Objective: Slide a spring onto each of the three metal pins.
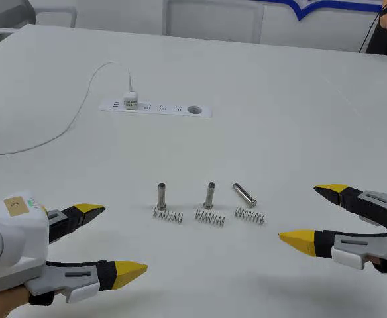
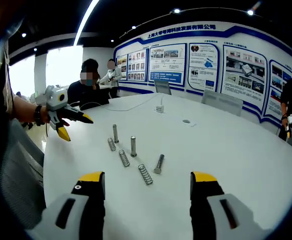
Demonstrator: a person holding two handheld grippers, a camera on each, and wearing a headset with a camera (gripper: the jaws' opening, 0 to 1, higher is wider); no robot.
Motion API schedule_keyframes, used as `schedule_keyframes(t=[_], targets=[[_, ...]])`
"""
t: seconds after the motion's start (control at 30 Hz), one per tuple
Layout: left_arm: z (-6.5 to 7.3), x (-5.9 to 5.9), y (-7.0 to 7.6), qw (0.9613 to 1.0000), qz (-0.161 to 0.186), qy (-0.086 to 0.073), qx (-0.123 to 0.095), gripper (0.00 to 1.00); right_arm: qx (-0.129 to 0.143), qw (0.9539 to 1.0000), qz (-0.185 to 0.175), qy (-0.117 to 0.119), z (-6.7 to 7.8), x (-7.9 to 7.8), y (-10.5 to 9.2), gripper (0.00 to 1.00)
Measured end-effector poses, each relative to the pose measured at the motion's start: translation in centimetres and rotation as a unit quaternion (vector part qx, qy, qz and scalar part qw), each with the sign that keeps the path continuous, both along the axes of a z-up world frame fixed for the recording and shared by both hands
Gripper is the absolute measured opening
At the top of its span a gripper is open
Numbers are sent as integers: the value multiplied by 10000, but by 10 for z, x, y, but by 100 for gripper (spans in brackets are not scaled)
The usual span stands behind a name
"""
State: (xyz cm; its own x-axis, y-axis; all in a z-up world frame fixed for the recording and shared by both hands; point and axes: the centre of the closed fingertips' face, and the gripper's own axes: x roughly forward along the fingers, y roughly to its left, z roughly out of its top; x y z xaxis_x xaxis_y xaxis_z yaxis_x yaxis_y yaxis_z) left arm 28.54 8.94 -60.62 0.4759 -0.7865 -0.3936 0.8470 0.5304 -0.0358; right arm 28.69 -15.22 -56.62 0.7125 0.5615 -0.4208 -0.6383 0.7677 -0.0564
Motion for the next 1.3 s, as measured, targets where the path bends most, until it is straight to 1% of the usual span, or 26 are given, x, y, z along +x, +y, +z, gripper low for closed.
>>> schedule_keyframes(t=[0.13,0.2,0.3,0.4,0.57,0.63,0.77,0.97,1.07,1.3], targets=[[0,0,-1,10000,-8,2,-2,76,-56,10000,-61,26,2,7,-2,67],[0,0,-1,10000,-10,2,-6,76,-31,10000,-54,7,5,10,-1,66],[0,0,-2,10000,-10,2,-13,76,-78,9999,-94,-6,10,19,1,61],[0,0,-2,10000,-10,1,-22,76,-128,9998,-129,-55,14,28,4,60],[1,1,-2,10000,0,-22,-44,76,-253,9995,-159,-45,14,42,10,54],[2,1,-1,10000,20,-25,-65,76,-289,9995,-137,69,13,45,12,51],[2,2,0,10000,44,-22,-68,76,-357,9992,-157,124,12,53,14,46],[1,2,-1,10000,42,-13,-73,76,-465,9984,-229,239,11,70,19,38],[1,1,-3,10000,29,-11,-78,76,-521,9974,-280,402,4,76,20,33],[1,1,-1,10000,41,8,-60,75,-700,9952,-300,610,-9,88,27,29]])
